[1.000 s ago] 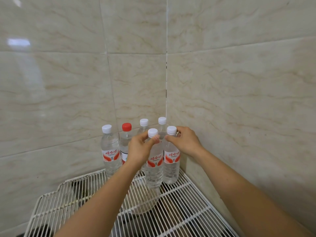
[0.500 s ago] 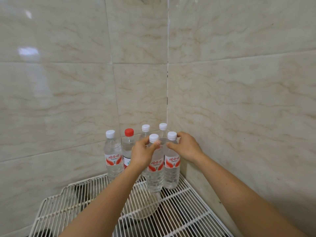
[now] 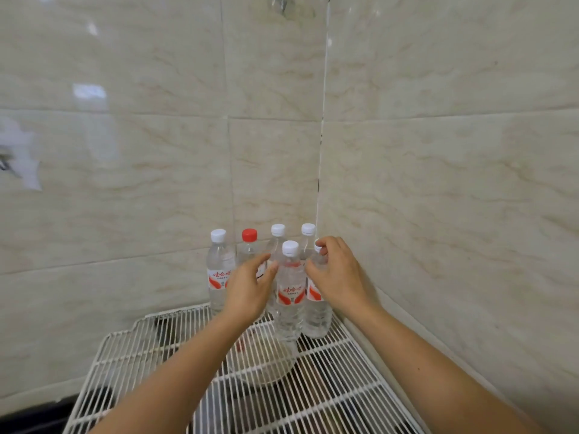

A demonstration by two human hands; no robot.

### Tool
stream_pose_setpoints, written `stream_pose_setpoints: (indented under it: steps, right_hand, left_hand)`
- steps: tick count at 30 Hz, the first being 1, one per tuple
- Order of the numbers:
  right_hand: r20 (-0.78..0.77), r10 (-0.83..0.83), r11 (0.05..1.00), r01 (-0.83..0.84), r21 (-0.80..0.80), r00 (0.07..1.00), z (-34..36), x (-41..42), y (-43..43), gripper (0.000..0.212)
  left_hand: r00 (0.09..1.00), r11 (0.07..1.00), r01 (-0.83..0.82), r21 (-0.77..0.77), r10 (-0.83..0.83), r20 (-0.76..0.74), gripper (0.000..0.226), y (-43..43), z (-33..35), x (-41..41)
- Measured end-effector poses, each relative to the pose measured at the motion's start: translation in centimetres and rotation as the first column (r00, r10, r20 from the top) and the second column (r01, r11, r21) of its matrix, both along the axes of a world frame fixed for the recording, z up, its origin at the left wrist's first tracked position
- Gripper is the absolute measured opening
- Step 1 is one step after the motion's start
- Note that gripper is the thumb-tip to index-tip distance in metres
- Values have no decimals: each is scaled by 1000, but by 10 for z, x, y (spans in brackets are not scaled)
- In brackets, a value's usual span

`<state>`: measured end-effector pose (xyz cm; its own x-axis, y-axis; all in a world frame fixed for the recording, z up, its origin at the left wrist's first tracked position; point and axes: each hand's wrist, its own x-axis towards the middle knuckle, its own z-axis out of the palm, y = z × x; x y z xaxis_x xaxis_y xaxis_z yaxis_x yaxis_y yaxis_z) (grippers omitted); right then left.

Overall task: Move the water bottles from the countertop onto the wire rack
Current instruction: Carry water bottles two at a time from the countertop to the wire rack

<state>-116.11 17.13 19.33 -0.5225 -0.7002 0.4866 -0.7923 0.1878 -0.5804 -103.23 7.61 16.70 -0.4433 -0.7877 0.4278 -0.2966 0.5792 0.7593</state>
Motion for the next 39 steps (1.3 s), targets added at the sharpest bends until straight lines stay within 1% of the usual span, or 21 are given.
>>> stream_pose_setpoints:
  steps: [2,4,6,9,14,17,20,23,28,31,33,36,39]
  right_hand:
    - [-35,78,997,-78,-19,996,-12,18,-6,28]
    - [-52,165,986,-165,7,985,-29,40,-15,25]
    - [-48,247,968,-244,54,968,-47,66,-28,27]
    - [-34,341,929,-331,166,939,-64,114,-43,37]
    - [-52,533,805,-487,339,845,-82,221,-64,50]
    - [-54,607,746,-545,382,793,-95,298,-71,51]
    - [-77,660,705,-581,406,747,-111,385,-72,50]
    - [-82,704,657,-603,454,705,-127,482,-67,52]
    - [-17,794,521,-665,535,608,-155,632,-51,55]
    - [-6,841,450,-694,561,541,-162,706,-46,55]
    - [-9,862,420,-706,571,506,-164,741,-47,55]
    - [-16,897,362,-714,600,442,-170,804,-52,56]
    - [-17,915,328,-718,614,403,-176,857,-65,55]
  left_hand:
    - [999,998,-33,-46,34,16,39,5,-10,23]
    - [995,995,-79,-60,82,50,40,5,-24,52]
    - [983,987,-146,-61,152,106,40,2,-38,87]
    - [946,965,-254,-60,261,190,40,-1,-53,150]
    - [856,900,-435,-21,421,302,41,7,-72,278]
    - [795,840,-541,-31,523,308,39,18,-85,363]
    - [728,789,-612,-60,591,349,40,33,-104,457]
    - [658,735,-677,-38,628,416,42,54,-124,555]
    - [516,617,-787,10,649,559,46,99,-151,698]
    - [444,544,-839,22,659,608,46,119,-156,764]
    - [414,508,-861,31,663,624,47,125,-158,793]
    - [363,430,-901,55,680,636,48,130,-164,848]
    - [334,387,-920,65,686,646,49,121,-167,893]
